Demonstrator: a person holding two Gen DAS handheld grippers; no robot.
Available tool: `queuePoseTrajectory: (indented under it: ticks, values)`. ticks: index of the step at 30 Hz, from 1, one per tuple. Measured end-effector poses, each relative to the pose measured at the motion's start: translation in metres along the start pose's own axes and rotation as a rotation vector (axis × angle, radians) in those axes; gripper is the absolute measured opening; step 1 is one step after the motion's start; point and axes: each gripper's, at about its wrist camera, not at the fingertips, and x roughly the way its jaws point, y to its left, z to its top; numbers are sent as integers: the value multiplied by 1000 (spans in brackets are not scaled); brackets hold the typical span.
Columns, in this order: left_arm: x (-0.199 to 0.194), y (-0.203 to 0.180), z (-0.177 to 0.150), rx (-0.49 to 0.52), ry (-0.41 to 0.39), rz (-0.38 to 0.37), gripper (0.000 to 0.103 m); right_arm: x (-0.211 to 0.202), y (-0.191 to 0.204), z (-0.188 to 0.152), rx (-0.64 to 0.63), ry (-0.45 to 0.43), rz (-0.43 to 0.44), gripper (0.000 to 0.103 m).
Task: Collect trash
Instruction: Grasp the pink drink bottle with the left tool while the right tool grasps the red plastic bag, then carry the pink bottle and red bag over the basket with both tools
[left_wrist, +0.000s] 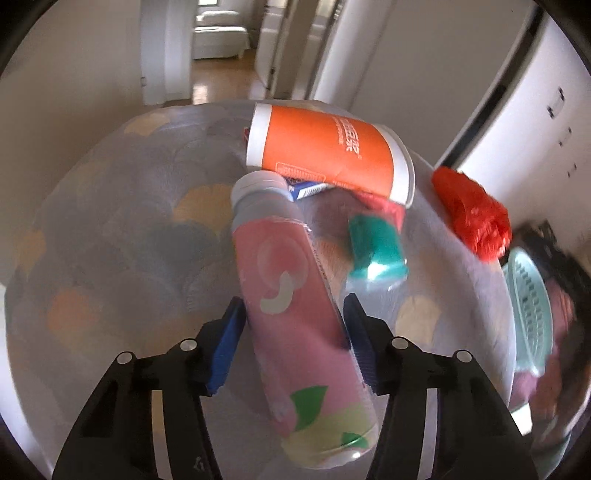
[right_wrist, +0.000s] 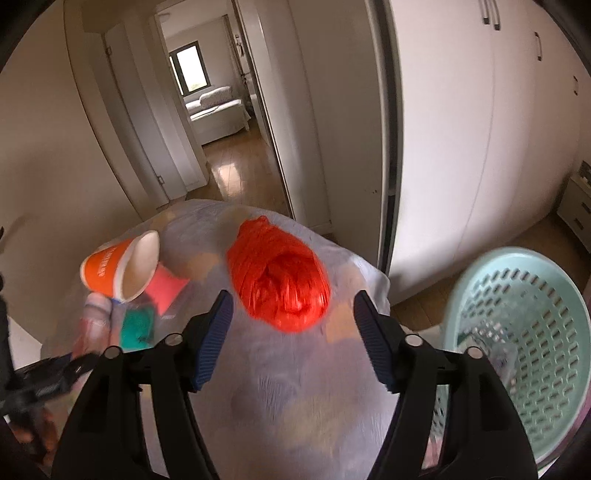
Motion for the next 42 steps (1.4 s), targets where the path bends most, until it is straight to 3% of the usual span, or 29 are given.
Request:
queuePoseTrajectory:
  ticks: [8, 15, 20, 23, 26, 32, 42]
  values:
    - [8, -3, -8, 69, 16, 33, 52, 62, 5, 21, -23, 58, 8, 75]
    - [10, -2, -10, 70, 4, 31, 51, 82, 11, 19, -35, 109, 32, 75]
    - [6, 1, -14, 61, -10, 0, 50, 82, 18, 15, -44, 124, 39, 53]
    - [1, 0, -18, 62, -20, -15, 49, 72, 22, 13, -54, 125, 47, 43]
    - [-7, -2, -20, 67, -31, -30, 48, 55, 28, 5, -74, 104, 45, 40]
    - [-27, -13, -19, 93, -67, -60, 47, 10, 34, -3, -77, 48, 68, 40]
    - [-54, -70, -23, 195, -134, -155, 47, -87, 14, -12, -61, -90, 54, 40]
